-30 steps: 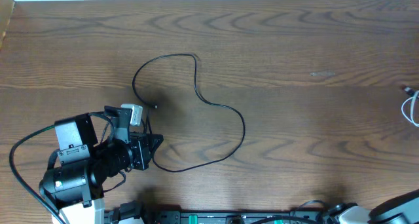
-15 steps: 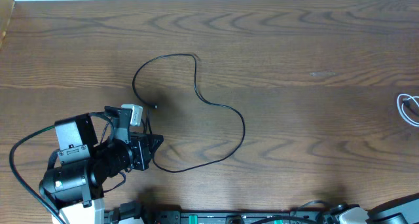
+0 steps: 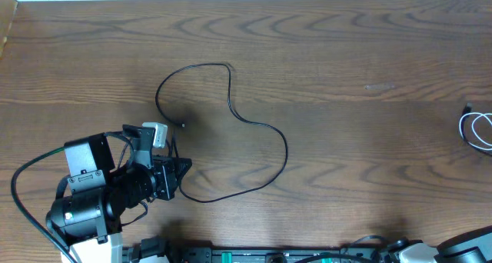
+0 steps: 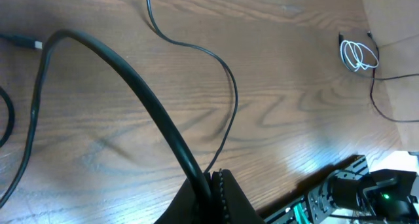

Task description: Untangle cables

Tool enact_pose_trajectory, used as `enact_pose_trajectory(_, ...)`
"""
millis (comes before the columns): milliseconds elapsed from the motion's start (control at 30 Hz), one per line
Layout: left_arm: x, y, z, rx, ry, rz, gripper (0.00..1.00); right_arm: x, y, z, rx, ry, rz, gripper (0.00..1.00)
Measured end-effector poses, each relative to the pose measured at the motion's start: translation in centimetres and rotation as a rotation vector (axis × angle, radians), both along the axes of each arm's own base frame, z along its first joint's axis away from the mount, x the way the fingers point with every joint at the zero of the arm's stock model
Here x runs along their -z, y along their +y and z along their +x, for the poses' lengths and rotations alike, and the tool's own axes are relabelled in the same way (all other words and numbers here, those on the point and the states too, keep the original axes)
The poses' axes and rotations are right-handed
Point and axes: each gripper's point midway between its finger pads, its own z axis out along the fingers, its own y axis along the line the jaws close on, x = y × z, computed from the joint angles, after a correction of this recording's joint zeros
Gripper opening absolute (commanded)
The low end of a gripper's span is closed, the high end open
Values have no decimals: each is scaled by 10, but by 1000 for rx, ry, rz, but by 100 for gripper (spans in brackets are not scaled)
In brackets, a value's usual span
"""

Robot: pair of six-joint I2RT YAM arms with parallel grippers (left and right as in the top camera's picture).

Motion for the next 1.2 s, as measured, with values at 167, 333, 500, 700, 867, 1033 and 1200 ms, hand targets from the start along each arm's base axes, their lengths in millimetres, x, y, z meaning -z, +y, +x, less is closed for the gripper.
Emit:
enact_pose_trajectory(167, 0, 0, 0, 0, 1, 0, 8, 37, 22, -16, 40, 85, 175, 99)
enact_pose_trajectory(333, 0, 0, 0, 0, 1, 0, 8, 57, 34, -27, 81, 175, 244, 99)
enact_pose_trajectory(500, 1, 0, -1, 0, 7, -2, 8, 61, 41, -18, 92, 269, 204, 99)
enact_pose_trajectory(700, 1, 0, -1, 0, 8, -2, 8, 76, 67, -16, 63, 388, 247, 99)
enact_pose_trajectory(867, 1, 0, -1, 0, 8, -2, 7, 84, 87, -7, 8, 449, 265, 99)
enact_pose_trajectory(1033, 1, 0, -1, 0, 8, -2, 8, 86, 106, 19, -163, 529, 185, 85)
enact_pose_trajectory(1200, 1, 0, -2, 0, 9, -3, 8, 108, 132, 44, -390, 666, 118, 41)
